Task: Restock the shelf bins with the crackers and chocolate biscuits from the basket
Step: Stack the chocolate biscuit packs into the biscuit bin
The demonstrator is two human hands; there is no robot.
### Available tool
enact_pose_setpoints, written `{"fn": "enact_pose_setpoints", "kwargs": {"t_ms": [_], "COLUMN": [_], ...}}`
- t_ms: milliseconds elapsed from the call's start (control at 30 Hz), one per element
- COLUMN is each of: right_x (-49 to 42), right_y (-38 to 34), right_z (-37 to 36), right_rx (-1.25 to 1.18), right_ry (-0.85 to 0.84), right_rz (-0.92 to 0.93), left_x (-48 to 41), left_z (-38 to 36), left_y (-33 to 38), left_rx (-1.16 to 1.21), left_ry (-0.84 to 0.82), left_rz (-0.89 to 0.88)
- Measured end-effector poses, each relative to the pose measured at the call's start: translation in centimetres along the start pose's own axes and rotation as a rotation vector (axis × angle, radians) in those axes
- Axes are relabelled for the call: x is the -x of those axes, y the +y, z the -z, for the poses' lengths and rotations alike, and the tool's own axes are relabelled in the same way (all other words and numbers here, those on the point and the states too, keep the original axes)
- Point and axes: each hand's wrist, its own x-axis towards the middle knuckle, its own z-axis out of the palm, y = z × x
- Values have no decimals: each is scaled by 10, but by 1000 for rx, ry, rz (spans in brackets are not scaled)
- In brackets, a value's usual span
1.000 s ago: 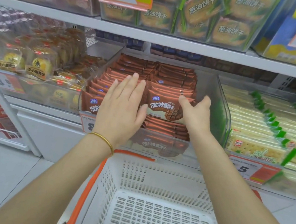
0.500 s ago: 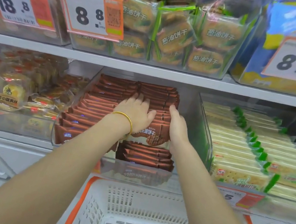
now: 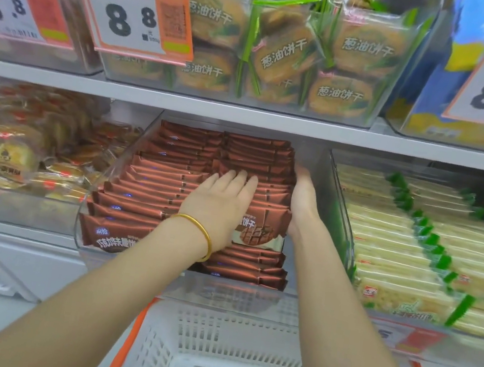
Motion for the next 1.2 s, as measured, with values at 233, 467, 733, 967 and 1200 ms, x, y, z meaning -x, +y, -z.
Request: {"fn": "enact_pose_setpoints", "kwargs": {"t_ms": [233,467,733,967,1200], "right_x": [-5,1,29,33,34], "right_y": [5,2,19,19,23], "right_z": [2,1,14,1,-3], "right_rx": [-19,35,155,124,195], "right_ry": [9,-11,-2,46,152], "right_rz": [36,10,141,208,322], "left_x": [-2,-1,9,4,9], "left_z": [-4,-8,-14,-18,-15], "left_y": [14,16,25,28,28], "left_rx": [-86,-113,-120,-78,-103], "left_ry": [69,159,225,316,293], "left_rz": [83,110,134,176,165]}}
